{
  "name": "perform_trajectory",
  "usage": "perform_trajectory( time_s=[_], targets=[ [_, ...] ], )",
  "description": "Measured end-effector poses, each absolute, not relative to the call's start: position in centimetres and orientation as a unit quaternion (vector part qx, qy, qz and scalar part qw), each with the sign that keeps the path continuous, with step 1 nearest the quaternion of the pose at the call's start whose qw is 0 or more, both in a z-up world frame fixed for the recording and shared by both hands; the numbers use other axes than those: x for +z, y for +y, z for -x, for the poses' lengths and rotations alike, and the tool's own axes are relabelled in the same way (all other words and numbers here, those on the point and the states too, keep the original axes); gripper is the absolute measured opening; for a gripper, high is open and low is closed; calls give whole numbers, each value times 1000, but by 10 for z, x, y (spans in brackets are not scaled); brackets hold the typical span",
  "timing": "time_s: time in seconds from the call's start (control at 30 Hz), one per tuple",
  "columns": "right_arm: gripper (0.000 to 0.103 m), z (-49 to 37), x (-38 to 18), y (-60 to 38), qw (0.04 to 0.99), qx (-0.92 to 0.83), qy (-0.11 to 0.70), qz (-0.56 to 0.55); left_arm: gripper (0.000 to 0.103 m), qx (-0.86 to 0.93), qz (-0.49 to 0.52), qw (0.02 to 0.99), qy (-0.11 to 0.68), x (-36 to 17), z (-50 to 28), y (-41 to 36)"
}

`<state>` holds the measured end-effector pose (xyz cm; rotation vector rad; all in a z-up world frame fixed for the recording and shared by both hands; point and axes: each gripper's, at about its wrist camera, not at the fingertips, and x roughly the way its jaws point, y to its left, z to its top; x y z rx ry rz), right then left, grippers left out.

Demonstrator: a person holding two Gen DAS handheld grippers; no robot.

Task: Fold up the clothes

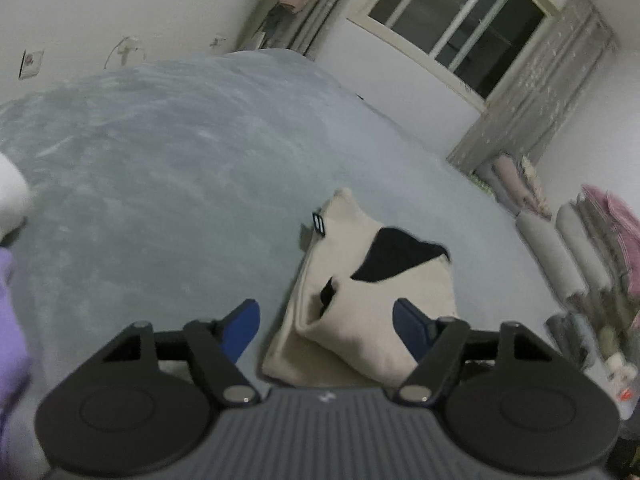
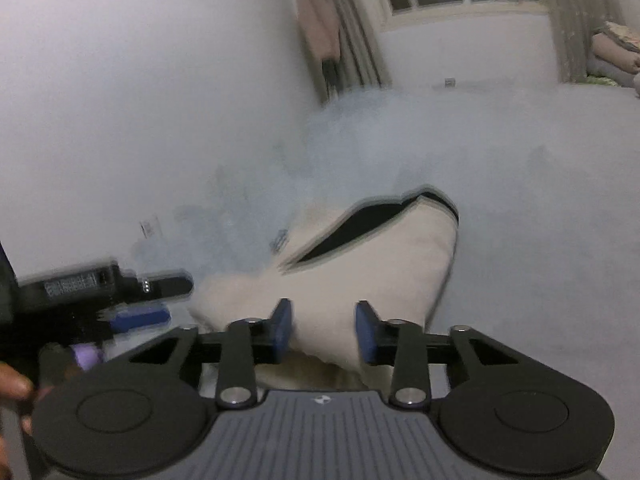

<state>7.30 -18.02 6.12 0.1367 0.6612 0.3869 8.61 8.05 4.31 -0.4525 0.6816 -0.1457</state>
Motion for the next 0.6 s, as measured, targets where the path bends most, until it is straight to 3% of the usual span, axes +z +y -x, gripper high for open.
perform_trajectory(
  time_s=[0.07, 0.27, 0.47, 0.6],
  targets=[
    [26, -70, 51, -170, 925, 186, 329, -33, 65, -61, 190, 917, 346, 34, -92, 71],
    [26, -59, 33, -153, 932, 174, 317, 17, 67, -45, 153, 919, 360, 15, -94, 60],
    [26, -60, 33, -167, 930, 182, 318, -6, 69, -50, 235, 898, 369, 17, -93, 88],
    [26, -59, 34, -171, 929, 185, 320, -15, 80, -48, 222, 902, 367, 16, -96, 83]
  ],
)
